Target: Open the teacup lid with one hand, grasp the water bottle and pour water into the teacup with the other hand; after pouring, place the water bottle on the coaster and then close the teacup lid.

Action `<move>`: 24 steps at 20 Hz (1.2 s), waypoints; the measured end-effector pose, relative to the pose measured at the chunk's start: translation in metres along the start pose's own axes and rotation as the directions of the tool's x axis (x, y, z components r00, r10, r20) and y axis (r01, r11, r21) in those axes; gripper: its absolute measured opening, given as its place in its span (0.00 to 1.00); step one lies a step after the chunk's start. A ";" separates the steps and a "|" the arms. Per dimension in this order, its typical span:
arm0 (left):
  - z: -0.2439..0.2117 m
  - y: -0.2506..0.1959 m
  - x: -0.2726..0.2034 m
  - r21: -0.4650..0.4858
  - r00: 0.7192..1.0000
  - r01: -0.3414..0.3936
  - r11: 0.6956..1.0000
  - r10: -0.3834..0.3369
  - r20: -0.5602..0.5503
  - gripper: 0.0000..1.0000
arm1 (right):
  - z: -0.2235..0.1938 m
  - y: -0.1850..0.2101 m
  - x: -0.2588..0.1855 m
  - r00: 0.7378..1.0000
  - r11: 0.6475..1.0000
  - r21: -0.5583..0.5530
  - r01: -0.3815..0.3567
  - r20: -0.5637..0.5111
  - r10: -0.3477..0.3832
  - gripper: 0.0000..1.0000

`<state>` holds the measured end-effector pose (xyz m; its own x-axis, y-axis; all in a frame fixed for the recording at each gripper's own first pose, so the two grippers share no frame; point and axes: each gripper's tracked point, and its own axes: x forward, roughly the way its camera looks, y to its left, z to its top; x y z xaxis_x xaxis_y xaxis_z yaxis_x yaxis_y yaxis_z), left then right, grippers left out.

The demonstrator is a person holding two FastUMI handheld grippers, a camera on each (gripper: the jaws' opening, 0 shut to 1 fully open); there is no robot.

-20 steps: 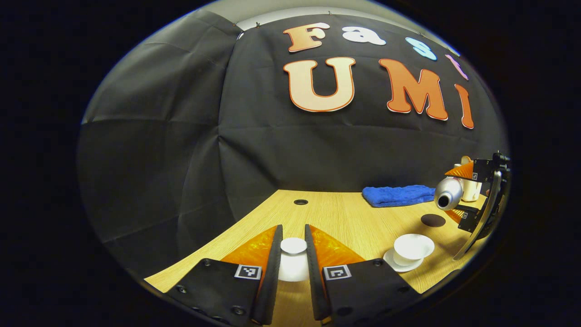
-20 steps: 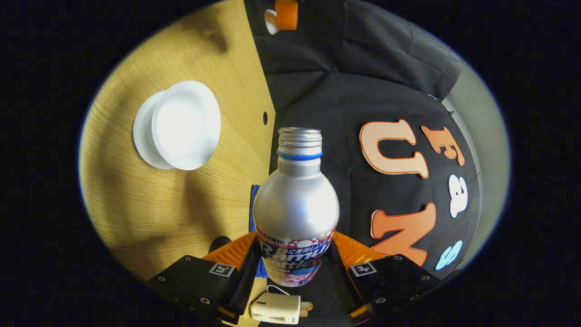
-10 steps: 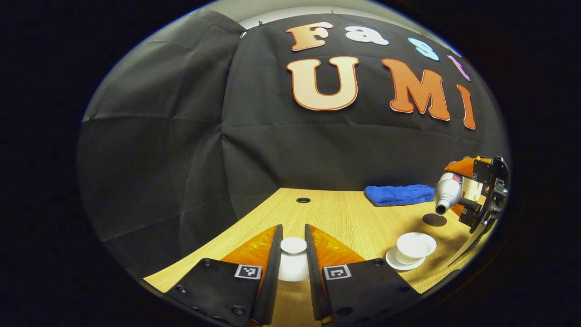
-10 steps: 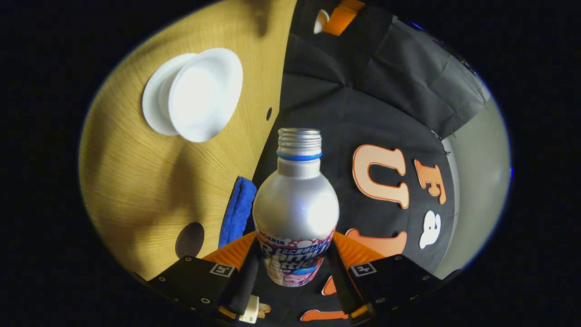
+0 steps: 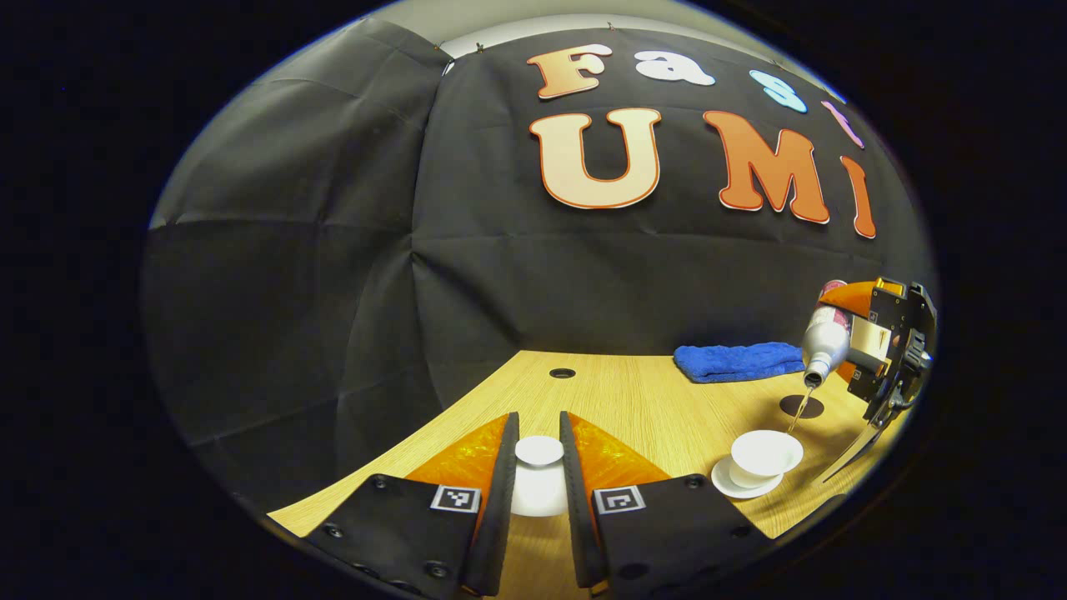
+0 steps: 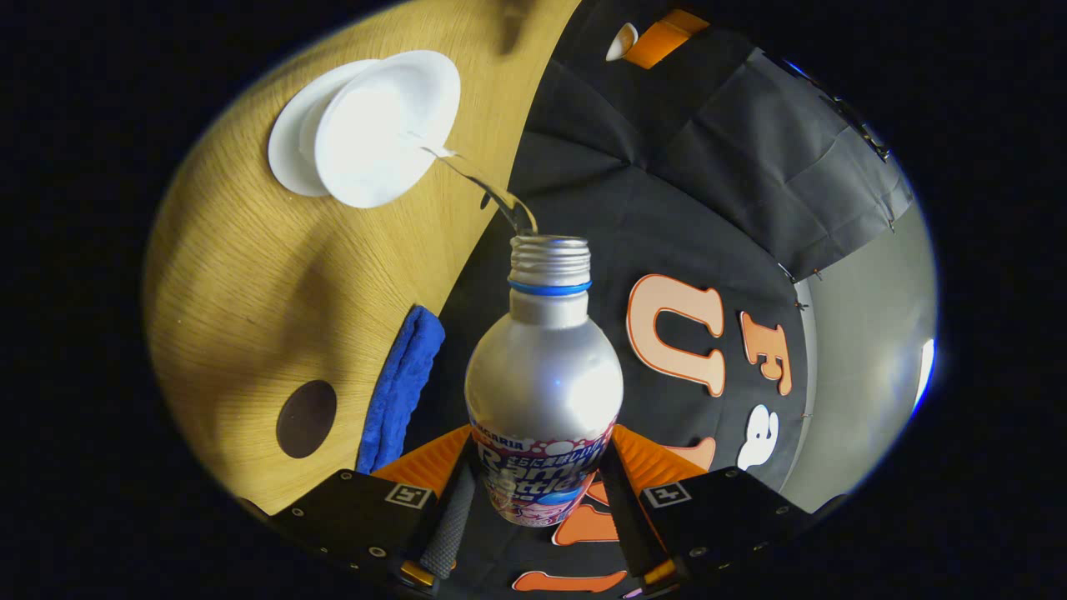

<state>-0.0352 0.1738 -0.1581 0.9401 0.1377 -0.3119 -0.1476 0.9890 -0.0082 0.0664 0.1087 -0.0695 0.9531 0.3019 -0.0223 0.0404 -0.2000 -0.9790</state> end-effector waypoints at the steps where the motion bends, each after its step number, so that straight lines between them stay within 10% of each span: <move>1: 0.000 -0.001 0.001 0.001 1.000 0.002 1.000 -0.002 0.001 0.36 | -0.003 -0.004 0.003 1.000 1.000 -0.004 0.009 -0.002 -0.009 0.73; 24: 0.002 -0.001 -0.004 0.025 1.000 -0.013 1.000 0.014 -0.007 0.36 | 0.015 -0.042 0.013 0.981 0.973 -0.157 0.172 0.112 -0.155 0.77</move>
<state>-0.0381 0.1720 -0.1550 0.9358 0.1508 -0.3187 -0.1526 0.9881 0.0195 0.0725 0.1355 -0.0316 0.8954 0.4321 0.1075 0.2503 -0.2890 -0.9240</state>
